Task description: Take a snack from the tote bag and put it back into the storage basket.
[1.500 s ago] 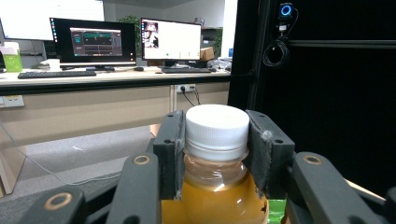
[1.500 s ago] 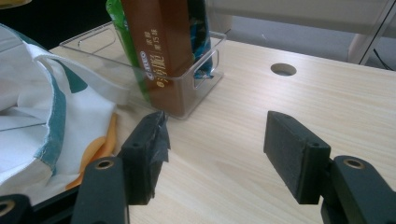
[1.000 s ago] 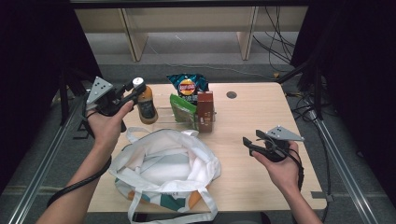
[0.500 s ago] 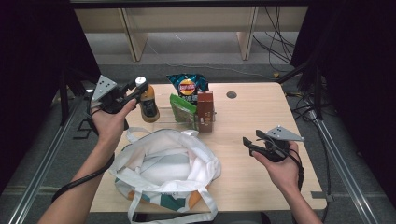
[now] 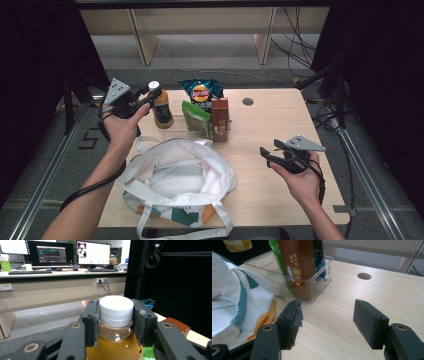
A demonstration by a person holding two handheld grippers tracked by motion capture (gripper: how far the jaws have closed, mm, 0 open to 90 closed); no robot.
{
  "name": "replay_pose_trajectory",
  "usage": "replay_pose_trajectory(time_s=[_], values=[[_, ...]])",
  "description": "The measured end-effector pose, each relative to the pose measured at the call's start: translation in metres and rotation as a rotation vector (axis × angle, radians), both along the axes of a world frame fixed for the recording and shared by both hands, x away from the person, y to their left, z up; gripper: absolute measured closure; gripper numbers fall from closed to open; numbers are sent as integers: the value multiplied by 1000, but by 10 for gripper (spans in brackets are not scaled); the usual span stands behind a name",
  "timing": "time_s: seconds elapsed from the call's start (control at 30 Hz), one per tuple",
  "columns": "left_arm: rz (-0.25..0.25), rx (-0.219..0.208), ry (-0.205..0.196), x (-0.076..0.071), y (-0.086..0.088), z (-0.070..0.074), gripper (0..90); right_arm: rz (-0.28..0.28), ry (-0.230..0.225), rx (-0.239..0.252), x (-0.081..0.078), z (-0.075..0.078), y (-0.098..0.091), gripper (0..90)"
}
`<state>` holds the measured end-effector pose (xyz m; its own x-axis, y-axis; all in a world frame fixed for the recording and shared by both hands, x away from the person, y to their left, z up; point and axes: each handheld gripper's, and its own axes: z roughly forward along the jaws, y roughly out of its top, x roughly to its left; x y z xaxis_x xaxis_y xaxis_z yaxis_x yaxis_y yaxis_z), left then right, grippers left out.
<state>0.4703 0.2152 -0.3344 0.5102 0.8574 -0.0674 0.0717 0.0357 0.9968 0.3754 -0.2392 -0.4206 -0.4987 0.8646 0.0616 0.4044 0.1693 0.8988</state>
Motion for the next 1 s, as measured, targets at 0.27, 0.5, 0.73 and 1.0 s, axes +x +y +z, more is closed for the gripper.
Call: replay_pose_trajectory(time_s=[0.27, 0.5, 0.73, 1.0], values=[[8, 0, 12, 6, 0, -4, 590, 1, 3, 7, 0, 0, 1, 400], [18, 11, 34, 12, 0, -11, 591, 7, -8, -4, 1, 0, 0, 400], [21, 11, 53, 18, -2, -19, 590, 0, 4, 6, -1, 0, 1, 400], [26, 20, 60, 24, -4, -22, 590, 14, -18, -8, 1, 0, 0, 399]])
